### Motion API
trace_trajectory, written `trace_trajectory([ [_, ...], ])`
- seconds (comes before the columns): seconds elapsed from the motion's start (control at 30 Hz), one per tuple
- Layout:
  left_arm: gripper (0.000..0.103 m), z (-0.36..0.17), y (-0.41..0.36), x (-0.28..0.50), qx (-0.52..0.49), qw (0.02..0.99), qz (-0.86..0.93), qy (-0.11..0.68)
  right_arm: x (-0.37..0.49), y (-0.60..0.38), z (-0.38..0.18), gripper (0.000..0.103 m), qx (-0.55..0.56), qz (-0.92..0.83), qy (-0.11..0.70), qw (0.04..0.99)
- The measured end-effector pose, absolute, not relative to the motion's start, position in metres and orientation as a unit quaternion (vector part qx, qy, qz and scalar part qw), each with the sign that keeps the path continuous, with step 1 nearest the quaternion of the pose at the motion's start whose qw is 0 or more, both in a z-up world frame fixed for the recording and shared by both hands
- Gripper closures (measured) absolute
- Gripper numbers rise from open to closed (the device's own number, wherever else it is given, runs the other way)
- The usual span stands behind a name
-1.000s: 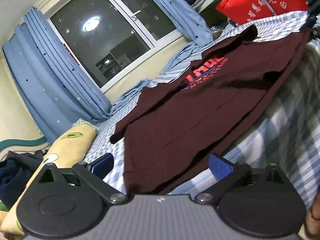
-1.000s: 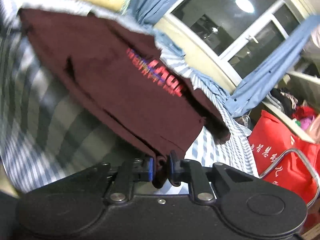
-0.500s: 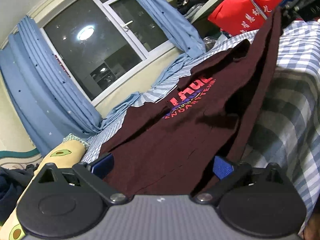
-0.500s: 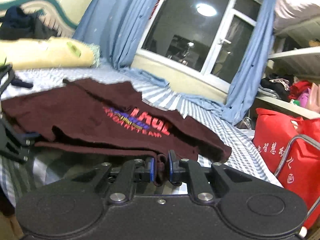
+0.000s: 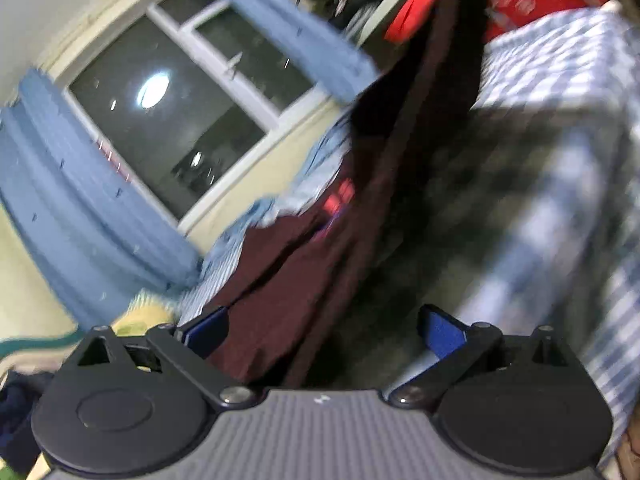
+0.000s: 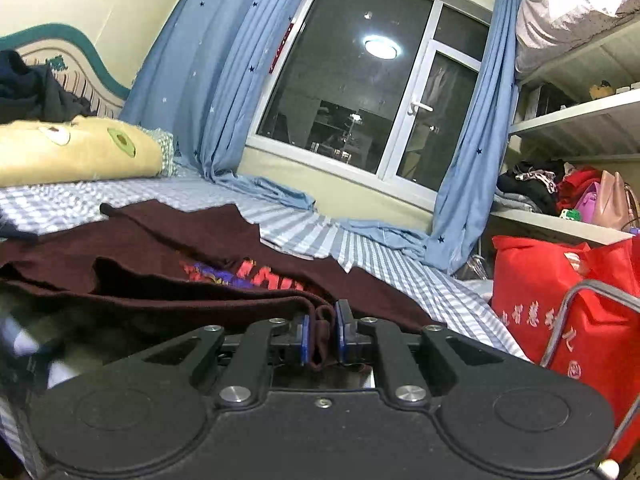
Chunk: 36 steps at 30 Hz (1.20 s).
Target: Fold small clothes
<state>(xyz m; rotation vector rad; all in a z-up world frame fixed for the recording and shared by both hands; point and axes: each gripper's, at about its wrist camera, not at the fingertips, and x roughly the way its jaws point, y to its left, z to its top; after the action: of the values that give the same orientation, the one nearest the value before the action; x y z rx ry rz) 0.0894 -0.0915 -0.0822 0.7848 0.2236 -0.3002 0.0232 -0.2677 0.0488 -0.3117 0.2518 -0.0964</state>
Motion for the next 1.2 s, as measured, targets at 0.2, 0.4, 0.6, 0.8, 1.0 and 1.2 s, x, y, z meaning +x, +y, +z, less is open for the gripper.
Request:
trace_trajectory([
  [0.2, 0.022, -0.077, -0.035, 0.134, 0.387, 0.904, -0.087, 0.159, 0.005, -0.266, 0.000, 0.090, -0.181, -0.051, 0.182, 0.965],
  [0.4, 0.052, -0.078, -0.010, 0.139, 0.413, 0.890, -0.102, 0.163, 0.005, -0.254, -0.051, 0.061, -0.229, -0.056, 0.228, 0.945],
  [0.6, 0.082, -0.090, -0.018, 0.128, 0.429, 0.884, -0.117, 0.146, 0.009, -0.257, -0.062, 0.061, -0.247, -0.065, 0.223, 0.941],
  [0.8, 0.098, -0.089, -0.015, 0.110, 0.462, 0.875, -0.105, 0.097, 0.000, -0.248, -0.064, 0.089, -0.338, -0.060, 0.201, 0.918],
  [1.0, 0.098, -0.060, -0.005, 0.098, 0.422, 0.901, -0.085, 0.052, -0.019, -0.242, -0.048, 0.091, -0.374, -0.075, 0.150, 0.912],
  [1.2, 0.098, -0.029, 0.004, 0.054, 0.393, 0.916, -0.083, 0.014, -0.053, -0.245, -0.015, 0.092, -0.360, -0.120, 0.089, 0.921],
])
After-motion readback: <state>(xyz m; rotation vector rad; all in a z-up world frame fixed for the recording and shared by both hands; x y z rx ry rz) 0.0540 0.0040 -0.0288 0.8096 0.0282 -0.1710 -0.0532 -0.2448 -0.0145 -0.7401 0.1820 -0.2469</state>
